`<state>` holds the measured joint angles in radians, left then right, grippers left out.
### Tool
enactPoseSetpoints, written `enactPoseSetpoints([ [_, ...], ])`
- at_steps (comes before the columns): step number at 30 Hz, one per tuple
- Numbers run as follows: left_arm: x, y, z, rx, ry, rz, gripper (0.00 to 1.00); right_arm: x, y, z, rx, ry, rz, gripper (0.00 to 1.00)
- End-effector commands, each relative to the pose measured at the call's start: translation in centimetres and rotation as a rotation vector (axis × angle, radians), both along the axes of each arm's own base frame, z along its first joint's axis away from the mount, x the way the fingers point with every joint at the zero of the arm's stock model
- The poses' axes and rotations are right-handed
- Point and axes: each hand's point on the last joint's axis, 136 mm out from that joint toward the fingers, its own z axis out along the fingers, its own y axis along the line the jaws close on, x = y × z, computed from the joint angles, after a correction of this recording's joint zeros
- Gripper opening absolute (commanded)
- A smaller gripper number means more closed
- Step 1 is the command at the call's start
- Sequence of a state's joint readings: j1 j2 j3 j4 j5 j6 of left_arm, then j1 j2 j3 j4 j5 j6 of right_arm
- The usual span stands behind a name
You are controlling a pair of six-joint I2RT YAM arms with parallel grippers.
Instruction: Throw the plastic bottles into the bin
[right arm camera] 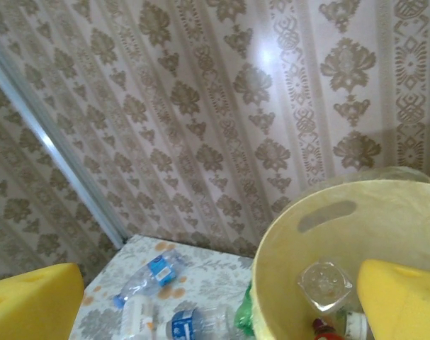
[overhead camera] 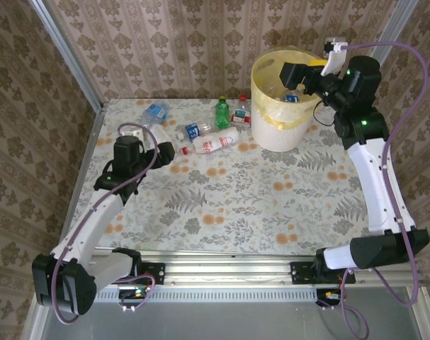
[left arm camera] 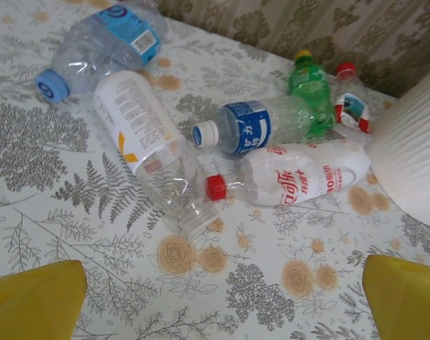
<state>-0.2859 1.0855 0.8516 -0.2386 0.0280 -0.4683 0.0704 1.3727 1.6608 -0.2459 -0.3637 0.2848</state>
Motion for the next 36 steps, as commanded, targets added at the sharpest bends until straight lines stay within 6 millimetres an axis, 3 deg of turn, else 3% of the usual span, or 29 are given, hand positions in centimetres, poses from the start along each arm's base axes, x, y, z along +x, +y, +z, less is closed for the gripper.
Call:
enactPoseSetpoints([
  [1, 0.5, 0.4, -0.6, -0.017, 0.070, 0.050, 1.00, -1.7, 1.5, -0.9, 0.006, 0.030, 0.090, 1.00],
  [23, 5.9, 0.2, -6.2, 0.025, 0.272, 0.154, 1.00, -7.7, 8.0, -4.8, -0.123, 0.072, 0.354, 1.00],
  [36, 9.8, -0.6, -9.8, 0.026, 0.400, 0.218, 0.97, -9.6, 9.0, -7.3, -0.147, 0.120, 0.392, 1.00],
])
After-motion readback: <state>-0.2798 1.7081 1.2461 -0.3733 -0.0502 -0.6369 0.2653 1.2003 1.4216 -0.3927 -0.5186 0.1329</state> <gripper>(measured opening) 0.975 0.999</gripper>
